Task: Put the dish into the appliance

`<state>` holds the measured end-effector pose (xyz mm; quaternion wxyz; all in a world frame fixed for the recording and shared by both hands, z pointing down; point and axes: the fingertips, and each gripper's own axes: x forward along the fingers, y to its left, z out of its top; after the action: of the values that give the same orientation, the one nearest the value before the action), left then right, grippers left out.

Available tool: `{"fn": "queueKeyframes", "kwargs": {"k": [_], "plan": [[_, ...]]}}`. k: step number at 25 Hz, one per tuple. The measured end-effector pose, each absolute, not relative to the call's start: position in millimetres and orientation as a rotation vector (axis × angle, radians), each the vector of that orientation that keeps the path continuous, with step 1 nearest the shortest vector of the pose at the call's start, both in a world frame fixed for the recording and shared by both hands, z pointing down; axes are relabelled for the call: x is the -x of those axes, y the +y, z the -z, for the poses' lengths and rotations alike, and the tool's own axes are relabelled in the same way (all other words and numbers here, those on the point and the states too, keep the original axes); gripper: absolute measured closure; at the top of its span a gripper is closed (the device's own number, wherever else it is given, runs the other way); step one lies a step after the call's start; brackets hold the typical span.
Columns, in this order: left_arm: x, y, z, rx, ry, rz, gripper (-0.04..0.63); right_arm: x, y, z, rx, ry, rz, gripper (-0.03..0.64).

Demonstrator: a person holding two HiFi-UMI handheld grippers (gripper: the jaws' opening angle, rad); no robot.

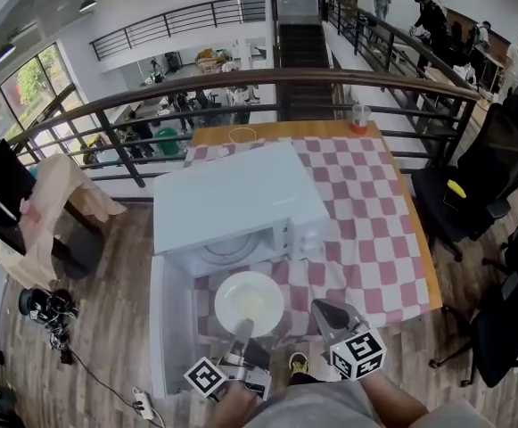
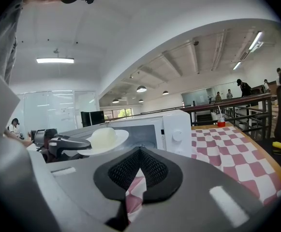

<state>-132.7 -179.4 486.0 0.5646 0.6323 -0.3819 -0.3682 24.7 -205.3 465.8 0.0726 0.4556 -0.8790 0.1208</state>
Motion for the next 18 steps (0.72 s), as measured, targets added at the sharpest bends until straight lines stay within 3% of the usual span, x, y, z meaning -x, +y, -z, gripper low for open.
{"fn": "queueKeyframes", "kwargs": {"k": [18], "plan": [[129.6, -221.0, -493.7, -1.469, -0.958, 0.91, 0.561, -22.1, -256.8, -473.8, -1.268, -2.695, -0.367, 0.62]]}}
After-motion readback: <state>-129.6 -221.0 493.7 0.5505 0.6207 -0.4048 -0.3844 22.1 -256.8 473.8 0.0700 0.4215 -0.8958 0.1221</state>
